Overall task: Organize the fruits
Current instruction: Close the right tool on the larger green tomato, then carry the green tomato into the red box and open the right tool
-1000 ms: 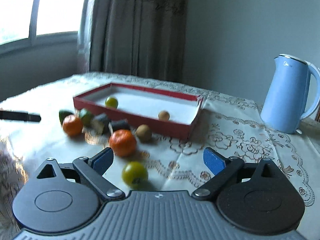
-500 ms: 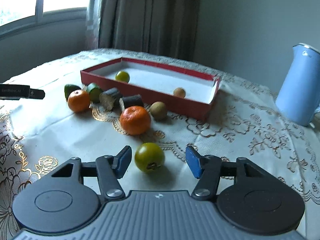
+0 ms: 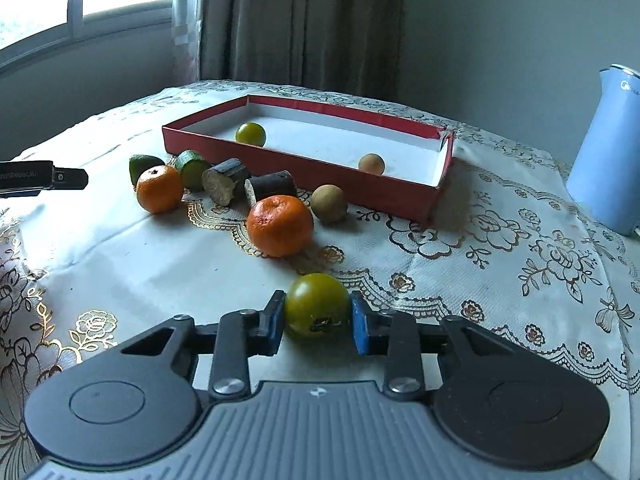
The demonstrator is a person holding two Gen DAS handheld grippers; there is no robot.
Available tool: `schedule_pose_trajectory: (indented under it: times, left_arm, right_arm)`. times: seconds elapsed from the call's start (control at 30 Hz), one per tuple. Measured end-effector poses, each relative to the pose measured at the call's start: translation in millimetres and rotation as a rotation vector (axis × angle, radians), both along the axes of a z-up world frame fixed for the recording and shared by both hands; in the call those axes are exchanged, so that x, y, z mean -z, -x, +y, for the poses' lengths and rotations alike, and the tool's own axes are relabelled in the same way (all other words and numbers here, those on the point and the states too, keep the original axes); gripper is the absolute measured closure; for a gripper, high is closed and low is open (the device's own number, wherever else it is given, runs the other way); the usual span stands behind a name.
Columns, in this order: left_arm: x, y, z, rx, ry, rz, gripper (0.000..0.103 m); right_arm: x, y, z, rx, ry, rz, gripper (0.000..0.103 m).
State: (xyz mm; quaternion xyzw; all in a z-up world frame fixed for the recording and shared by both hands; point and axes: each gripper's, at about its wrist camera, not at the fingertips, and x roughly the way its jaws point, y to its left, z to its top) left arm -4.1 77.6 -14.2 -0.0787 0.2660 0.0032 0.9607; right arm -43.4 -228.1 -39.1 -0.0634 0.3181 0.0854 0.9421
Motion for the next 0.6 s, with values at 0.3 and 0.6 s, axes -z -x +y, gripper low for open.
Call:
schedule_pose_trajectory:
  times: [0.3,0.6]
  left_arm:
    - [1,-1,-1,-0.008,-0.004,0.007,0.000]
    - [1,-1,-1,-0.014,-0.004,0.008,0.000]
  right_arm:
    - [-22,0,4,0.096,0.063,-0.115,0.071]
    - [-55,-30,7,0.191,0.113,-0.217,0.071]
